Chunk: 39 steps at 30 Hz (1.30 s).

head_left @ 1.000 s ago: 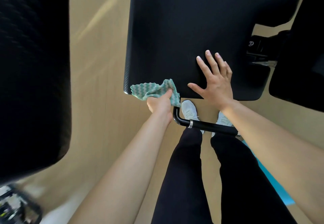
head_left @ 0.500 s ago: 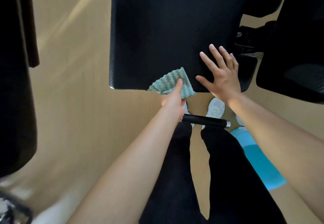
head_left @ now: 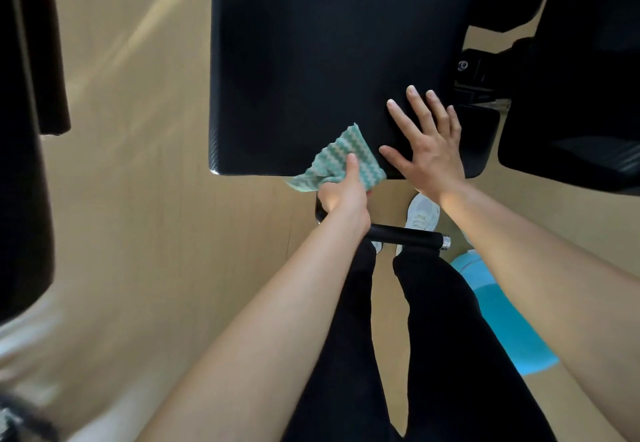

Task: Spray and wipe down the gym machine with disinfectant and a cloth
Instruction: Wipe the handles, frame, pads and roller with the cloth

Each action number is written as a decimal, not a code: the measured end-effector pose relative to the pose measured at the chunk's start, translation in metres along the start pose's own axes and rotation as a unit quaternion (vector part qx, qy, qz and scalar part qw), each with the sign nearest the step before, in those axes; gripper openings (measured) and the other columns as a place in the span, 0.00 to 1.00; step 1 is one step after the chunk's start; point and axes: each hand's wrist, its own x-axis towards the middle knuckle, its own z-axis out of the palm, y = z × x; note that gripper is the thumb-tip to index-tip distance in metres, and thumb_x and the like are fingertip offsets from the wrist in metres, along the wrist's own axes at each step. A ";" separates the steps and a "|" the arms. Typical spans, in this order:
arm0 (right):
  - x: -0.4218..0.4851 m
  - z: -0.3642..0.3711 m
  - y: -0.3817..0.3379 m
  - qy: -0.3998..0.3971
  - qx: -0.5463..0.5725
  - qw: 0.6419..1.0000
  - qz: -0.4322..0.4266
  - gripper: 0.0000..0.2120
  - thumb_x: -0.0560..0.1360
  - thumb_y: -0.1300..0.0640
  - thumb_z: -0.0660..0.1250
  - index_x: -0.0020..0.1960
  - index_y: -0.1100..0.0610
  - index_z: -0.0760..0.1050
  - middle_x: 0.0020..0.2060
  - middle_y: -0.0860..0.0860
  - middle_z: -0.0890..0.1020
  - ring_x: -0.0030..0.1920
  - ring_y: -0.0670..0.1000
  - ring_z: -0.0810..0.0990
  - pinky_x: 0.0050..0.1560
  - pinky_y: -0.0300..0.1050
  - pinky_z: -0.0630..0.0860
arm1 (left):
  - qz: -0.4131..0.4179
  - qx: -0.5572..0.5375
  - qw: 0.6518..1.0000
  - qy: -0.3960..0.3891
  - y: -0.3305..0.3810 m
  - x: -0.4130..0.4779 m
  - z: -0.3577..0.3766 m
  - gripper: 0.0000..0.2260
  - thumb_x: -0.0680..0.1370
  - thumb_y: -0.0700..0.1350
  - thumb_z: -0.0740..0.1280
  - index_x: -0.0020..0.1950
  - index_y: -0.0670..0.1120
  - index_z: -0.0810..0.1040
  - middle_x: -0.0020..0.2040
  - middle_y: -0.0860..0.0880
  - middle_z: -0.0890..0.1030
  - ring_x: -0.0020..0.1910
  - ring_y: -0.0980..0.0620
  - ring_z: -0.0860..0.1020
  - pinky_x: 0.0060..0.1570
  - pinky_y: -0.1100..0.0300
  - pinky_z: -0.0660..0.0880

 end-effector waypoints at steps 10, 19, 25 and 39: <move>0.000 0.000 -0.006 -0.008 0.016 1.000 0.009 0.34 0.81 0.37 0.61 0.83 0.40 0.52 0.84 0.46 0.50 0.83 0.54 0.45 0.81 0.61 0.43 | 0.106 -0.015 0.989 0.100 0.036 0.019 -0.046 0.14 0.75 0.54 0.78 0.49 0.48 0.78 0.46 0.53 0.84 0.45 0.52 0.85 0.52 0.53 0.83; 0.000 -0.005 -0.004 -0.028 0.014 0.999 0.009 0.34 0.81 0.37 0.61 0.83 0.40 0.52 0.84 0.47 0.49 0.83 0.55 0.44 0.81 0.61 0.42 | 0.229 0.146 0.936 0.225 0.087 0.034 -0.078 0.50 0.72 0.66 0.75 0.84 0.46 0.54 0.80 0.47 0.64 0.78 0.44 0.65 0.74 0.45 0.66; 0.000 -0.006 -0.003 -0.029 0.017 0.999 0.010 0.34 0.81 0.37 0.61 0.83 0.40 0.51 0.84 0.47 0.49 0.83 0.55 0.43 0.81 0.62 0.42 | 0.388 0.355 0.818 0.233 0.116 0.049 -0.076 0.40 0.75 0.66 0.71 0.82 0.55 0.62 0.82 0.53 0.62 0.81 0.46 0.59 0.78 0.42 0.58; 0.025 -0.029 -0.022 -0.030 0.009 0.999 0.021 0.36 0.79 0.38 0.65 0.83 0.43 0.56 0.83 0.51 0.52 0.83 0.57 0.45 0.81 0.64 0.47 | 0.405 0.457 0.755 0.241 0.180 0.055 0.012 0.39 0.80 0.71 0.56 0.84 0.60 0.42 0.85 0.52 0.47 0.84 0.40 0.47 0.77 0.32 0.46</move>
